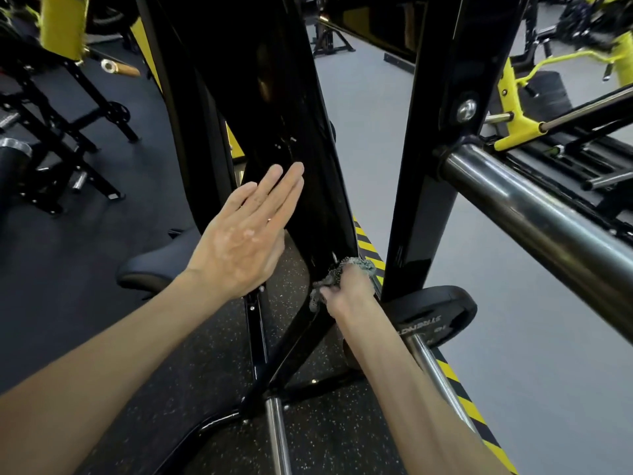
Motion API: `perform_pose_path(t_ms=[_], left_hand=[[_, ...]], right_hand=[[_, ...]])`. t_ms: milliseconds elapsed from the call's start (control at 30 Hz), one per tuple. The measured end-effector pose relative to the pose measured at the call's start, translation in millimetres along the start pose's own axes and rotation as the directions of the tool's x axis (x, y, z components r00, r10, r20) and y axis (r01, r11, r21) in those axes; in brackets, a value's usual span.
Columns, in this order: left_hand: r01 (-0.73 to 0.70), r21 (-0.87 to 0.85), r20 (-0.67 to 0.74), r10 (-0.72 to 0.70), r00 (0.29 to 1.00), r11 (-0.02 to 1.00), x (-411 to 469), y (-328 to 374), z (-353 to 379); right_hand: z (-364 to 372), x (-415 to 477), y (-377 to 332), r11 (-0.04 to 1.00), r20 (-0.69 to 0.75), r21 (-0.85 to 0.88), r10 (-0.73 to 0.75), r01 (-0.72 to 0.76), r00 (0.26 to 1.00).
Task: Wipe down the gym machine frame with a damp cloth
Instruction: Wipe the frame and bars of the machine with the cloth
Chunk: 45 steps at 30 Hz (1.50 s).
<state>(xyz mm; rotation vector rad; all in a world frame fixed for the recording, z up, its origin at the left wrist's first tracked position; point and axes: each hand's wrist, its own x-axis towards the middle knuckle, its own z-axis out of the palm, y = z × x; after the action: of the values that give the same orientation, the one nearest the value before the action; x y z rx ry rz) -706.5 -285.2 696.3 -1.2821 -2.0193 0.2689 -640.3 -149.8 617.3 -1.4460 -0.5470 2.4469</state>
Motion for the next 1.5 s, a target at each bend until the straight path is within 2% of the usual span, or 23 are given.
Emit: perform_pose_path(t_ms=[100, 233, 333, 400, 533, 667, 767, 800, 833, 867, 900, 933, 967, 1033, 1100, 1133, 1167, 1200, 1267, 1333, 1433, 1500], left_hand=[[-0.012, -0.007, -0.020, 0.012, 1.000, 1.000, 2, -2, 2], [-0.015, -0.011, -0.043, 0.015, 0.999, 1.000, 2, -3, 4], [-0.019, -0.013, -0.054, 0.018, 0.998, 1.000, 2, -3, 5], [-0.021, -0.011, -0.060, 0.021, 0.998, 1.000, 2, -4, 6], [-0.033, -0.001, -0.055, 0.033, 0.998, 0.999, 2, -6, 6], [-0.038, -0.010, -0.028, 0.038, 0.999, 0.999, 0, -5, 6], [-0.042, -0.012, -0.018, 0.041, 0.999, 0.999, 0, -6, 4], [-0.043, -0.007, -0.017, 0.043, 0.999, 0.999, 0, -7, 3], [-0.045, -0.003, -0.015, 0.045, 0.999, 0.999, -1, -8, 2], [-0.048, -0.001, -0.014, 0.048, 0.999, 0.999, -1, -9, 0], [-0.052, 0.000, -0.019, 0.052, 0.998, 0.999, -1, -9, -1], [-0.054, 0.002, -0.028, 0.054, 0.998, 0.999, -1, -10, -1], [-0.051, 0.003, -0.033, 0.052, 0.998, 0.999, -1, -10, -1], [-0.049, 0.006, -0.030, 0.049, 0.998, 0.999, 0, -10, 1], [-0.043, 0.011, -0.035, 0.043, 0.998, 0.999, 1, -10, 4], [-0.038, 0.007, -0.038, 0.038, 0.999, 0.999, 0, -10, 6], [-0.033, 0.002, -0.039, 0.033, 0.999, 0.999, 0, -9, 7], [-0.028, -0.003, -0.040, 0.028, 0.999, 1.000, 0, -8, 9], [-0.020, -0.012, -0.051, 0.019, 0.999, 1.000, 0, -7, 10], [-0.023, -0.020, -0.057, 0.022, 0.998, 1.000, 1, -6, 12], [-0.016, -0.010, -0.062, 0.016, 0.998, 1.000, 0, -6, 15], [-0.015, -0.014, -0.068, 0.014, 0.998, 1.000, 0, -6, 15]], right_hand=[[16, -24, -8, 0.999, 0.000, -0.002, -0.051, 0.051, 0.999], [17, -35, -4, 0.997, 0.093, 0.006, -0.072, 0.072, 0.993], [14, -23, -1, 0.997, 0.004, 0.005, -0.076, 0.076, 0.997], [10, -10, 1, 1.000, -0.049, -0.018, -0.019, 0.019, 0.999], [8, 7, -1, 0.997, -0.057, -0.078, -0.009, 0.005, 0.998], [18, -14, -11, 0.994, 0.015, -0.046, -0.095, 0.095, 0.995], [22, -47, -25, 0.984, 0.173, -0.019, -0.172, 0.177, 0.970], [22, -58, -29, 0.964, 0.207, -0.062, -0.239, 0.257, 0.949], [21, -65, -29, 0.918, 0.231, -0.105, -0.352, 0.382, 0.907], [20, -69, -27, 0.826, 0.251, -0.150, -0.499, 0.543, 0.830], [16, -68, -21, 0.671, 0.287, -0.222, -0.649, 0.708, 0.705], [12, -64, -14, 0.463, 0.361, -0.305, -0.753, 0.832, 0.551], [6, -54, -5, 0.244, 0.465, -0.351, -0.792, 0.904, 0.395], [-7, -17, 12, -0.139, 0.619, -0.351, -0.777, 0.926, 0.118], [-24, 26, 24, -0.415, 0.715, -0.342, -0.697, 0.843, -0.053], [-34, 45, 29, -0.518, 0.756, -0.360, -0.649, 0.776, -0.083], [-44, 65, 35, -0.587, 0.789, -0.391, -0.611, 0.709, -0.071], [-54, 80, 40, -0.619, 0.802, -0.437, -0.597, 0.653, -0.029], [-68, 96, 47, -0.623, 0.791, -0.520, -0.610, 0.584, 0.054], [-76, 100, 51, -0.633, 0.792, -0.539, -0.606, 0.556, 0.078], [-68, 93, 46, -0.676, 0.819, -0.494, -0.573, 0.547, 0.032], [-48, 81, 37, -0.675, 0.826, -0.440, -0.563, 0.592, -0.029]])
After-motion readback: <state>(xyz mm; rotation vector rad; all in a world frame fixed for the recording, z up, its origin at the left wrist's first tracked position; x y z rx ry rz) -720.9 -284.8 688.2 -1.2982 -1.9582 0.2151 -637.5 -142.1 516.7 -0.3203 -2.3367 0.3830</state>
